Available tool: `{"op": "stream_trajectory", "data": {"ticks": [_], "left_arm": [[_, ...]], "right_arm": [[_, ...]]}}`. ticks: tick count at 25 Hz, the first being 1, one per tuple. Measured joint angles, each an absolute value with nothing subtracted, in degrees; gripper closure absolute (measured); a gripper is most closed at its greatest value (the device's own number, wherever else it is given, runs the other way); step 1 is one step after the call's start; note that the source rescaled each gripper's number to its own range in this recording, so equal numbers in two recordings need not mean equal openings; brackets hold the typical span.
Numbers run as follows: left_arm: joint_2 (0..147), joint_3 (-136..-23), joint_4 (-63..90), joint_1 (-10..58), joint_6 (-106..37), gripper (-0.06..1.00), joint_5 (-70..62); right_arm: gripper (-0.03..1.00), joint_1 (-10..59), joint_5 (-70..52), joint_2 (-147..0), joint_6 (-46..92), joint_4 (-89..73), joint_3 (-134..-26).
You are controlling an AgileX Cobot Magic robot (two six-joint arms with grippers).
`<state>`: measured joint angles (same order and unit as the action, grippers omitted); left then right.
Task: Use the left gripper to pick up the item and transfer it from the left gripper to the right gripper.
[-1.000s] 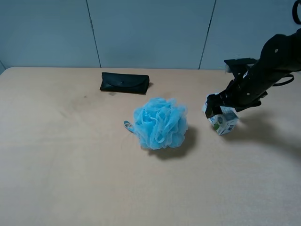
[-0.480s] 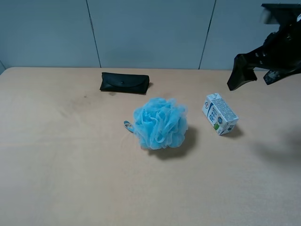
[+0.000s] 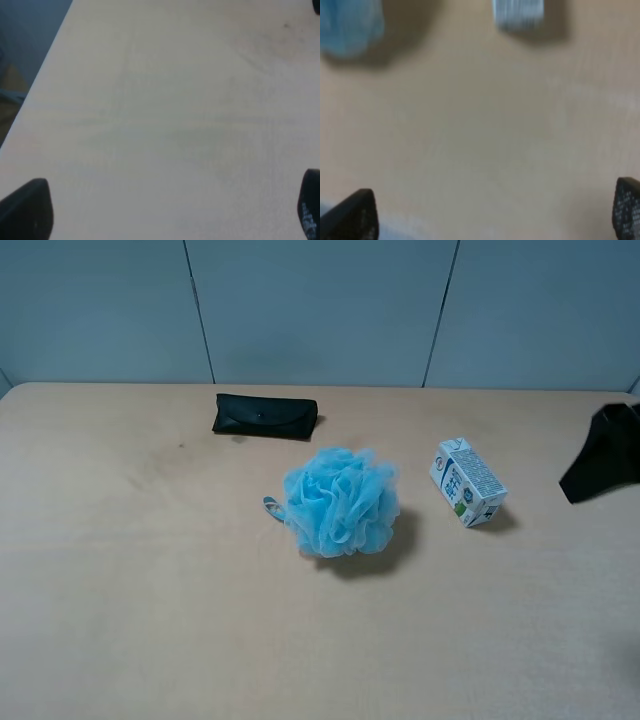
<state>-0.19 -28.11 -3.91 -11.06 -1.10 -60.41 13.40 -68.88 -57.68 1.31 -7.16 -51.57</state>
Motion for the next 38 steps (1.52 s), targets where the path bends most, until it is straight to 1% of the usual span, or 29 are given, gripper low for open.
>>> {"op": "stream_trajectory", "data": {"ticks": [5,12,17,21,24,38], "left_arm": [[-0.19,-28.11,-3.91,-11.06,-1.10,-0.03,-60.41],[-0.19,-28.11,-3.91,-11.06,-1.10,-0.03,-60.41],[-0.19,-28.11,-3.91,-11.06,-1.10,-0.03,-60.41],[-0.19,-28.11,-3.91,-11.06,-1.10,-0.03,-60.41],[-0.19,-28.11,-3.91,-11.06,-1.10,-0.03,-60.41],[-0.19,-28.11,-3.91,-11.06,-1.10,-0.03,-60.41]], "right_arm": [[-0.03,13.40,-67.72,-43.58,0.48,-6.58,-43.21],[-0.03,13.40,-63.22,-22.90,0.00,-3.71,-34.94],[-0.03,13.40,-58.67,-9.97,0.00,-3.61,-30.91],[-0.03,13.40,-57.88,-2.21,0.00,-3.28,-29.17],[-0.03,13.40,-58.12,0.19,0.00,-2.44,-28.56],[-0.03,13.32,-58.13,0.30,-1.17,-1.66,-28.43]]}}
